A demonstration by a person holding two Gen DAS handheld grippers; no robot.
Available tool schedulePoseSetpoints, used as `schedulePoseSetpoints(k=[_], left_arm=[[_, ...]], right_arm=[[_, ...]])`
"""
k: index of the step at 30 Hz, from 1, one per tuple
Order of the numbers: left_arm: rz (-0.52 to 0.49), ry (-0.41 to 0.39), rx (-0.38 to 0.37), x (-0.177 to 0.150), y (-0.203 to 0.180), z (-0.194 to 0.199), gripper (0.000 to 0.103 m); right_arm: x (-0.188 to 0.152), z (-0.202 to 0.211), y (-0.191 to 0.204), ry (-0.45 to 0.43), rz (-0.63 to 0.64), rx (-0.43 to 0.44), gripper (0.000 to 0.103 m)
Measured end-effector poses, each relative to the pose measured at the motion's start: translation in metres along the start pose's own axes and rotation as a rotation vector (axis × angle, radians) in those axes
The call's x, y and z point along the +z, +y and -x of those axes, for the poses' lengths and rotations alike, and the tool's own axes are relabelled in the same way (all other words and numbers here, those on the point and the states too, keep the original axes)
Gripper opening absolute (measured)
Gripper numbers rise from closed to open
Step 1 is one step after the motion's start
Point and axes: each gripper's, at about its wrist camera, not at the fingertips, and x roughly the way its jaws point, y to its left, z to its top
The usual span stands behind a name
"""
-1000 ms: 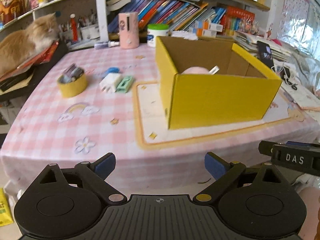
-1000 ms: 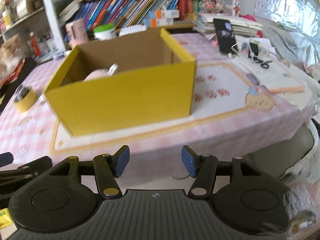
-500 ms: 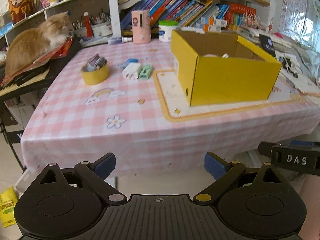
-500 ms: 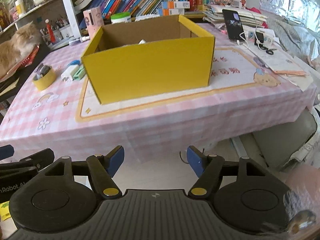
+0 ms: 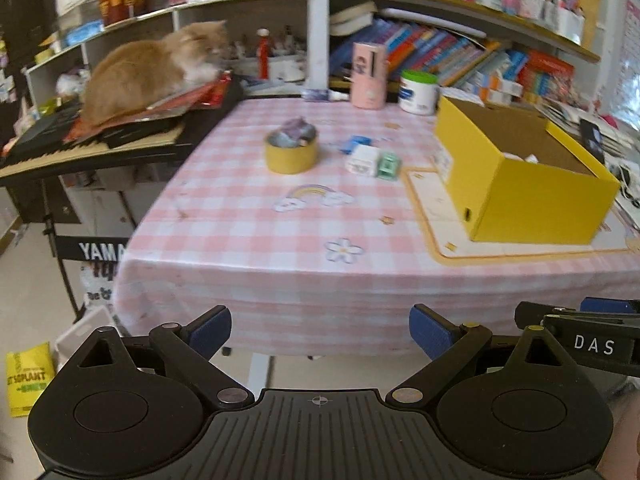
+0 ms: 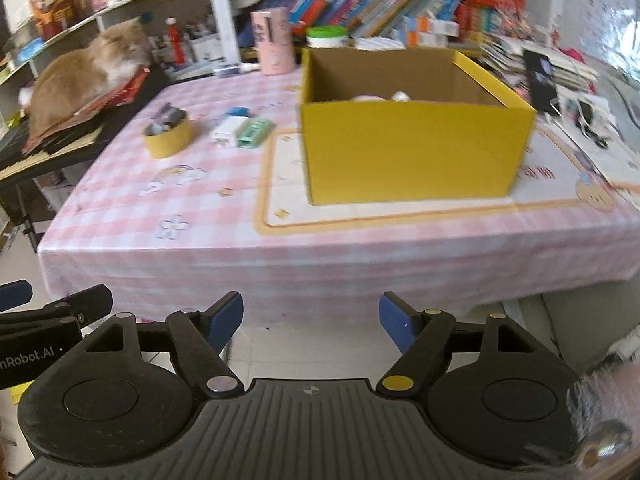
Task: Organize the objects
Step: 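Withdraw both tools from the box and move toward the tape roll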
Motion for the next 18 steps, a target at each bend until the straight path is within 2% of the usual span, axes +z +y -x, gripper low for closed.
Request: schedulePoseSetpoints(k=[10,18], left_arm=[[0.018,-0.037,0.034,0.003,0.036,0.006,0.097],[0.064,-0.049,0.025,0.006,0.057,0.001,0.097]], right_arm=[[0.011,-0.005,0.043,-0.026,0.052,0.033,0.073],[0.017,-0.013,0.072,-0.019,0.101,0.064,0.077]])
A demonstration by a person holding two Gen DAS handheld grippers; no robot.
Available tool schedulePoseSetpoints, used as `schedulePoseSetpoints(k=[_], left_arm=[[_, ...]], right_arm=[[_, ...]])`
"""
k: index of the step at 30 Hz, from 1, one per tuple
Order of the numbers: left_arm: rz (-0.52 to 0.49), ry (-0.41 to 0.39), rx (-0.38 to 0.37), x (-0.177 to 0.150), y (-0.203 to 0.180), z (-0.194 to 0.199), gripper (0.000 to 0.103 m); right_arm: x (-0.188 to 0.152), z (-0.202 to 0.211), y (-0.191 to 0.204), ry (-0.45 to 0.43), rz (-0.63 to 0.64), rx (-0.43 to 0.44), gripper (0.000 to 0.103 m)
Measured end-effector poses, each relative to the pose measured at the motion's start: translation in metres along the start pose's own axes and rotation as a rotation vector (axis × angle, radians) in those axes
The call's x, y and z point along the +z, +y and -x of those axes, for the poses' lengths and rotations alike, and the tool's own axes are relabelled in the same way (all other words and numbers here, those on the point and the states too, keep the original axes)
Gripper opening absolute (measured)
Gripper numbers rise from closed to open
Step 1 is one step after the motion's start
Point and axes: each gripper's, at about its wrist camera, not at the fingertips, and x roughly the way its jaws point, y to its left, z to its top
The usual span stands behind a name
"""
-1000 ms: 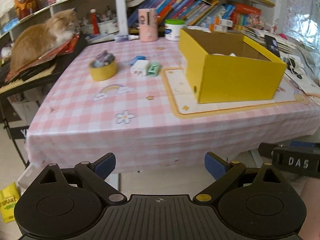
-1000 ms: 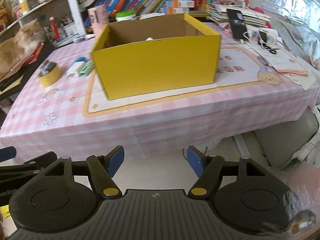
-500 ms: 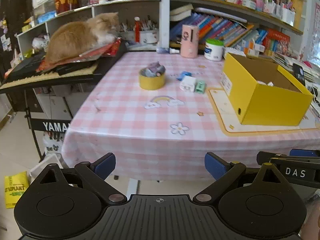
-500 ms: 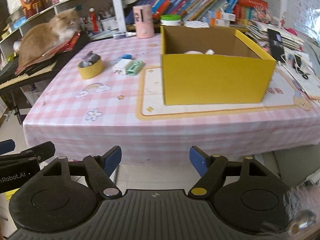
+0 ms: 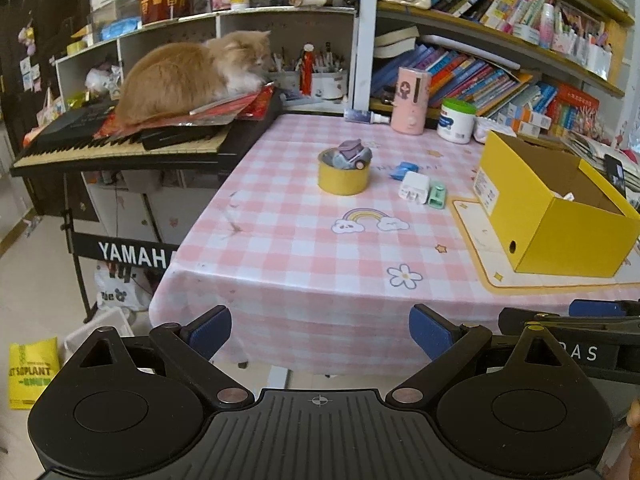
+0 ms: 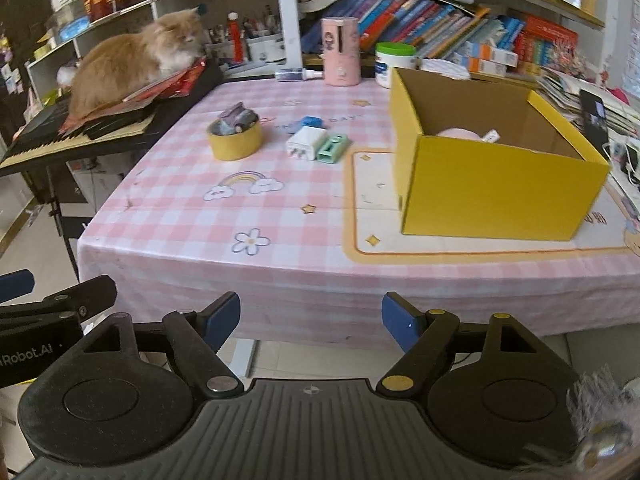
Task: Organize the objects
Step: 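Withdraw both tools from the box and move toward the tape roll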
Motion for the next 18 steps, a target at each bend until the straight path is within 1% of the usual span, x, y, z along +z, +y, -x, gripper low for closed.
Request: schedulePoseSetpoints(k=[6,11,14,18], left_arm=[[0.011,0.012,-0.003,0.005,0.005,-0.014,0.097],[-0.003,0.031,0.002,0.014,0.004,-0.033,0.097],[-0.016,0.041,0.006,0.022,0.004,-0.047,0.097],[-0.003,0.051,0.012,0.037,0.004,-0.066,0.097]], right_arm=[[0.008,-0.012,0.008,0.003,0.023,-0.002,0.076],[0.016,-0.029,0.012,0.021,0.037,0.004,0.076],[0.027,-0.041,0.012,0.018,0.036,0.003,0.076],[0.041,-0.06,0.011,0.03,0.042,0.008,0.075]])
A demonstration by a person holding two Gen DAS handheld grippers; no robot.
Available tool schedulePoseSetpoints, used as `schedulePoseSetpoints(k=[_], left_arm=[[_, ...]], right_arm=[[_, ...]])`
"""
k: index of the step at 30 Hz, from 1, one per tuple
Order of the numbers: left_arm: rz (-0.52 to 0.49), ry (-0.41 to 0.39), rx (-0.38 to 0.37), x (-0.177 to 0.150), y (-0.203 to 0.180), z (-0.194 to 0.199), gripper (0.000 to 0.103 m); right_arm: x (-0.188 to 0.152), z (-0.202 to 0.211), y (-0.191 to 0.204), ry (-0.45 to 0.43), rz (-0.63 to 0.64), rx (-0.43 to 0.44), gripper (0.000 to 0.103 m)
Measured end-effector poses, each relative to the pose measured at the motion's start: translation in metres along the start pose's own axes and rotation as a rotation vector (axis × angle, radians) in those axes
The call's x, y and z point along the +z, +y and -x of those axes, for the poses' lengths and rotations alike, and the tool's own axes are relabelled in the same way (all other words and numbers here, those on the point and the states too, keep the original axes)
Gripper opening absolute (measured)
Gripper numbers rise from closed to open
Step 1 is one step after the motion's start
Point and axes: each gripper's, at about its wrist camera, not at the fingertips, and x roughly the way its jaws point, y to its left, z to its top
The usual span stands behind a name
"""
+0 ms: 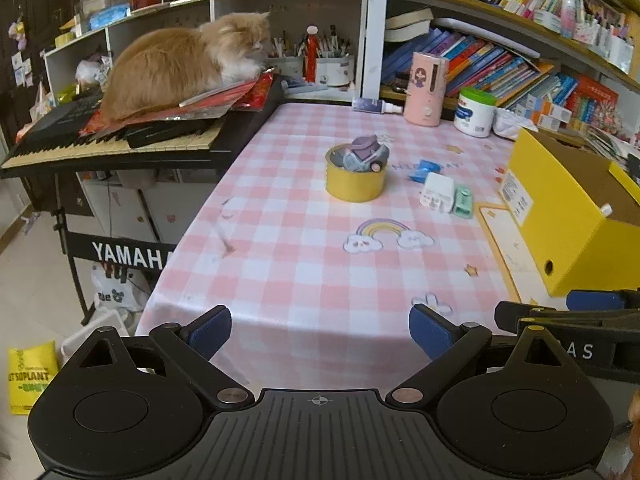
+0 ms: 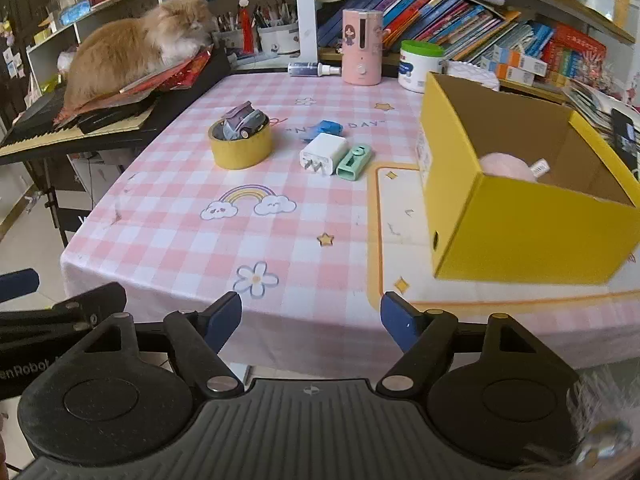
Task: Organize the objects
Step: 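Withdraw both tools from the box and move toward the tape roll, then grasp the yellow tape roll with the left tool while the right tool grasps the white charger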
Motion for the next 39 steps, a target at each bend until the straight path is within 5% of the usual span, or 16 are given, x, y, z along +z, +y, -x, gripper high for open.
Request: schedulePoseSetpoints(k=[28,39], left_arm=[[0.073,0.052,-0.013,0.107,-0.006,-0.128,0.097],[-0.038,0.121,-0.108,0.136,-0.027,-0.191,0.097]], right_arm=[[0.109,-0.122,-0.013,-0.06,0.067,-0.007,0.072],[0.12,-0.16,-0.011,-0.088,0.19,-0.026,0.072]])
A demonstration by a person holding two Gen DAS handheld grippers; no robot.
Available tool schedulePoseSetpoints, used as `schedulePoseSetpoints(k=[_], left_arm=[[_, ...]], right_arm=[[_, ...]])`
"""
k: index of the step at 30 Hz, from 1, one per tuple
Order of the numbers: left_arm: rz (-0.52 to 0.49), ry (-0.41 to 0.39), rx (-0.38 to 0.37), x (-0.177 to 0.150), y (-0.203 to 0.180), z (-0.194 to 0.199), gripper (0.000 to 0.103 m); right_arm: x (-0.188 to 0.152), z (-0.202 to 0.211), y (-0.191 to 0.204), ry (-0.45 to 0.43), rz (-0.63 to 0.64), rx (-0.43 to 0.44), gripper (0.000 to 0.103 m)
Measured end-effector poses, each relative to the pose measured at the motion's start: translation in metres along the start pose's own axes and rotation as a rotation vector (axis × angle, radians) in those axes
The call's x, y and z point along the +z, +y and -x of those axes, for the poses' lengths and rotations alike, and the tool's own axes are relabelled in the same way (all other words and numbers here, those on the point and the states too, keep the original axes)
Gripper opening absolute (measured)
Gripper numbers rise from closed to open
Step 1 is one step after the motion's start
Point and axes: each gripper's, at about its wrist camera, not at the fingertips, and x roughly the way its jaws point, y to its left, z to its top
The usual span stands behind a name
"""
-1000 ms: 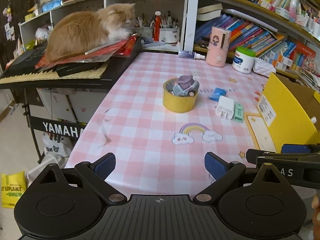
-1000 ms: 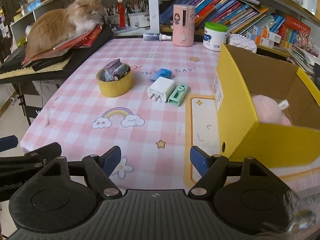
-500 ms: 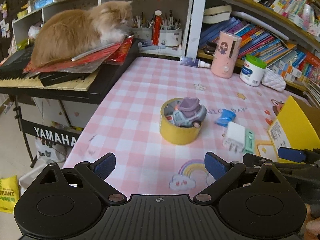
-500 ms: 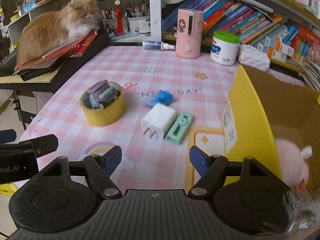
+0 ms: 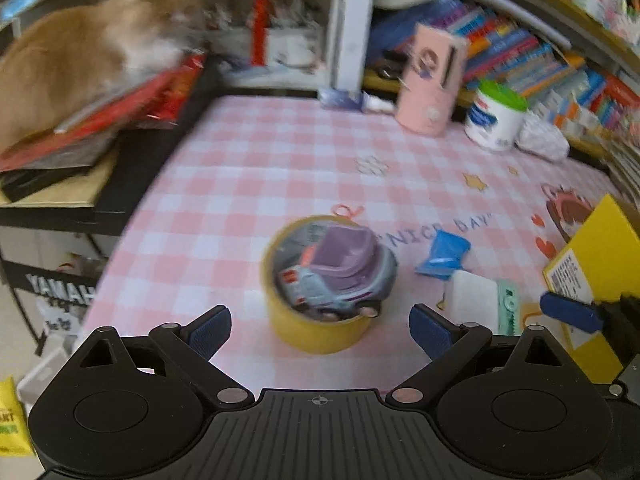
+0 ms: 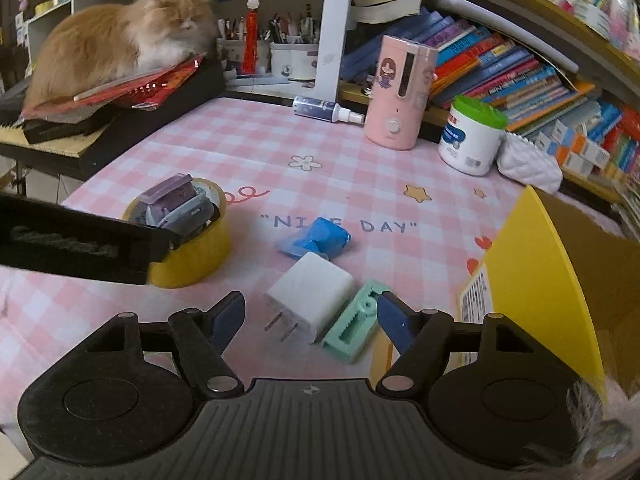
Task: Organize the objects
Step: 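Grasp the yellow tape roll with the left tool while the right tool grasps the white charger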
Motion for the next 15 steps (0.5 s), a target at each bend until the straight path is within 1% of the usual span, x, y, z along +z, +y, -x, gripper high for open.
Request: schedulePoseSetpoints(k=[6,10,11,12,13,15], left_arm=[[-0.065,0.037,0.042,0.01,-0.009,-0.036,0.097],[-0.095,0.047,0.074,0.014,-0.011,-0.049,0.096],[-0.096,0.049,0.08,0.015,-0.011,-0.051,0.095],[-0.095,0.045,0.081,0.016,-0.011,-0.053,0.086],[-0.096,0.045,0.07,0.018,-0.011,-0.053,0.084],[-0.095,0.05,0.063,0.019,-0.011,-0.052,0.084]], right_arm=[[0.003,-0.014,0.003,-0.006,0.091,0.001,0.072],[0.004,-0.025,0.001,0.017,0.087,0.019,0.071],[0.004,-0.027,0.001,0.02,0.083,0.022,0.071],[0.005,-0.029,0.0,0.021,0.082,0.026,0.071],[0.005,-0.032,0.0,0.021,0.083,0.03,0.071],[0.007,-0.037,0.0,0.025,0.083,0.039,0.07]])
